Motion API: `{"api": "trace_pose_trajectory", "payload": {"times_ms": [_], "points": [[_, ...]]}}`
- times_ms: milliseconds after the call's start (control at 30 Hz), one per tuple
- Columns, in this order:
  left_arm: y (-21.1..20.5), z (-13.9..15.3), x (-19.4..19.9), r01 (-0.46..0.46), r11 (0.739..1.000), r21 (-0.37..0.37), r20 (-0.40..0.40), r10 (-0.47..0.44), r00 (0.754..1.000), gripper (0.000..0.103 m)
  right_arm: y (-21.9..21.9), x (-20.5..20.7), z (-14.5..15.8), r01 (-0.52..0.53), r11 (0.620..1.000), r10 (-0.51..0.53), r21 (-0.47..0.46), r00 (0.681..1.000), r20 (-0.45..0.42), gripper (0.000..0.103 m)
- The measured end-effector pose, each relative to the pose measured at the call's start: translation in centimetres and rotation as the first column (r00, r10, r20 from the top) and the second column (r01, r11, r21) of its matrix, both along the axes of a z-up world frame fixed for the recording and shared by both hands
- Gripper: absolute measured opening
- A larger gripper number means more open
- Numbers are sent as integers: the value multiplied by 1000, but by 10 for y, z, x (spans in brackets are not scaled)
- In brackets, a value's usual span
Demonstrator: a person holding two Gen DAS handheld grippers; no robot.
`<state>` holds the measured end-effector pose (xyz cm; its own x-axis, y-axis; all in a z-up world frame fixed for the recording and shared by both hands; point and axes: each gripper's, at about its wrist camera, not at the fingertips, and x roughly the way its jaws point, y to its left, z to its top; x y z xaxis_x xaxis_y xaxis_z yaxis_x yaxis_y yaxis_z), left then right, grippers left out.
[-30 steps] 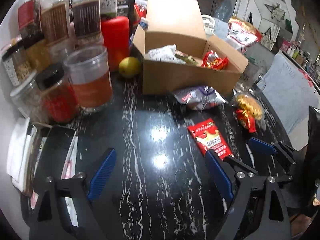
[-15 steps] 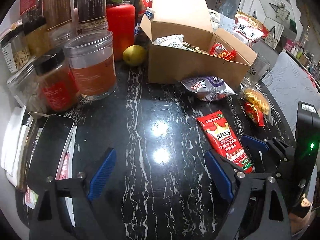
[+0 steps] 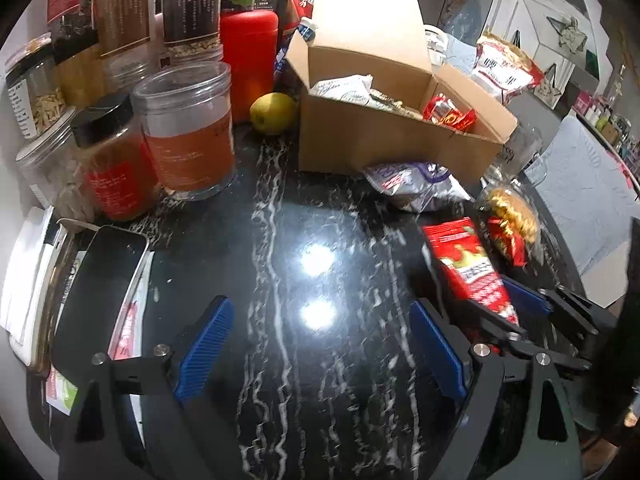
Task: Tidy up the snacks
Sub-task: 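Grasp the small red snack packet with the left tool while the right tool holds the spicy-strip packet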
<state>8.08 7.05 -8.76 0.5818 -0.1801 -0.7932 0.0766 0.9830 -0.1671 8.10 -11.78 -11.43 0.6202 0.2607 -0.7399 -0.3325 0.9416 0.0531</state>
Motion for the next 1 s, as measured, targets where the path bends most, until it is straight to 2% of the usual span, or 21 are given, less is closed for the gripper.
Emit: {"api": "trace_pose_trajectory", "payload": {"times_ms": [300, 433, 567, 833, 1000], "points": [[-45, 9, 17, 41, 998, -49, 37, -40, 999, 90, -63, -23, 34, 123, 991, -127, 60, 990, 69, 43], [-78, 6, 26, 85, 995, -58, 33, -84, 996, 90, -95, -26, 33, 196, 979, -200, 61, 977, 72, 43], [-114, 1, 33, 132, 991, -27, 29, -131, 991, 90, -126, -25, 27, 256, 964, -260, 68, 964, 62, 43], [-163, -9, 45, 206, 978, 12, 23, -207, 978, 90, -168, -22, 13, 314, 943, -318, 109, 948, 23, 43], [-189, -14, 55, 252, 968, -16, 18, -251, 968, 90, -186, -21, 11, 333, 934, -338, 127, 941, 16, 43]]}}
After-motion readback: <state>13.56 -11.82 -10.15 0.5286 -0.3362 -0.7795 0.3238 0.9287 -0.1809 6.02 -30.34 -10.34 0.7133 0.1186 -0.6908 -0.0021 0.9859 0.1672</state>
